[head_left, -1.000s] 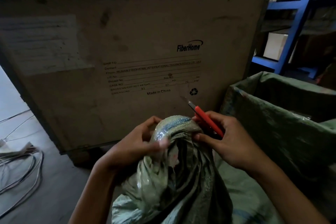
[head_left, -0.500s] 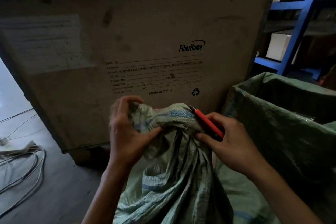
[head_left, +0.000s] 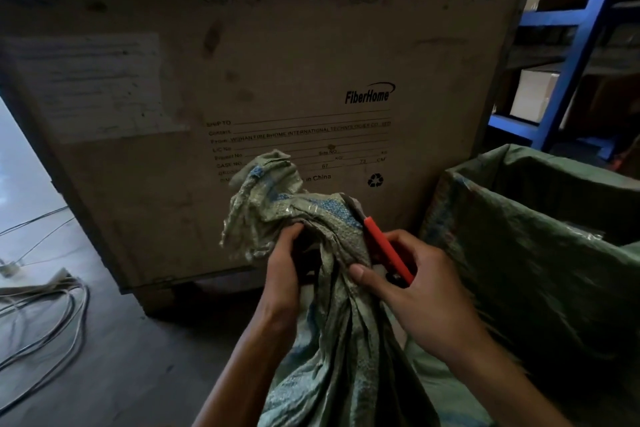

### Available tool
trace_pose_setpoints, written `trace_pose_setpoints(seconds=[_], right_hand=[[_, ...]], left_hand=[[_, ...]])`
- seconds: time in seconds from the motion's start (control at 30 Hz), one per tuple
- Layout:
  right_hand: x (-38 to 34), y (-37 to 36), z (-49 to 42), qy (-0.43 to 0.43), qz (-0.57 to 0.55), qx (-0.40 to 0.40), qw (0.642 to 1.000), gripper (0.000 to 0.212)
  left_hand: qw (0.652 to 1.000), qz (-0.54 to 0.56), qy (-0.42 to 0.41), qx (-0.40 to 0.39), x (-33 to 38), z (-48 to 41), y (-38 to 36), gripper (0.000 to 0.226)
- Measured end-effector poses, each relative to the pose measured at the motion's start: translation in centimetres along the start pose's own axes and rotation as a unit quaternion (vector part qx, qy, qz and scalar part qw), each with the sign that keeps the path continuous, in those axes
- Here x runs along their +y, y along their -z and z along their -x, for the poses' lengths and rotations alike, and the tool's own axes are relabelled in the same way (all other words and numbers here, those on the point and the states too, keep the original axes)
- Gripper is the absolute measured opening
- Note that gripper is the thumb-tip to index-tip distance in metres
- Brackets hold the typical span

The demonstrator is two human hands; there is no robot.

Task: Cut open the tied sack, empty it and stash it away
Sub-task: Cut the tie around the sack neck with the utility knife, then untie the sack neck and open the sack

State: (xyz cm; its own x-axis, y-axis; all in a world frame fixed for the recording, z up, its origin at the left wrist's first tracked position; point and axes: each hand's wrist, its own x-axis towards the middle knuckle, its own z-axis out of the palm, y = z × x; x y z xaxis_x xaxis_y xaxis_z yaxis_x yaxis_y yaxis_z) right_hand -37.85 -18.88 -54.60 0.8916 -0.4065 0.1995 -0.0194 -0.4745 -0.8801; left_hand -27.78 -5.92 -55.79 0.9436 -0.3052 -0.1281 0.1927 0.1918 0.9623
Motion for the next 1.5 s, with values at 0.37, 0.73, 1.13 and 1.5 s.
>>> trace_pose_setpoints(seconds=[0.37, 0.73, 1.13, 1.5], right_hand=[[1.6, 1.9, 0.5, -0.108, -0.01, 0.186, 0.976, 0.014], [17.4, 3.1, 7.7, -0.379, 0.274, 0.169, 0.867, 0.038], [24.5, -5.6, 21.0, -0.593, 0.281, 0.144, 0.741, 0.041], [24.2, -6.5, 21.4, -0.607, 0.296, 0.187, 0.713, 0.065]], left_hand=[[0.992, 0.115, 0.025, -0.042, -1.6, -0.4, -2.3, 0.034], [0.984, 0.076, 0.049, -0.154, -2.9, 0.7, -4.8, 0.055], [0.984, 0.02, 0.029, -0.175, -5.2, -1.3, -5.0, 0.103], [0.982, -0.017, 0.021, -0.186, -4.5, -0.1, -4.9, 0.086]])
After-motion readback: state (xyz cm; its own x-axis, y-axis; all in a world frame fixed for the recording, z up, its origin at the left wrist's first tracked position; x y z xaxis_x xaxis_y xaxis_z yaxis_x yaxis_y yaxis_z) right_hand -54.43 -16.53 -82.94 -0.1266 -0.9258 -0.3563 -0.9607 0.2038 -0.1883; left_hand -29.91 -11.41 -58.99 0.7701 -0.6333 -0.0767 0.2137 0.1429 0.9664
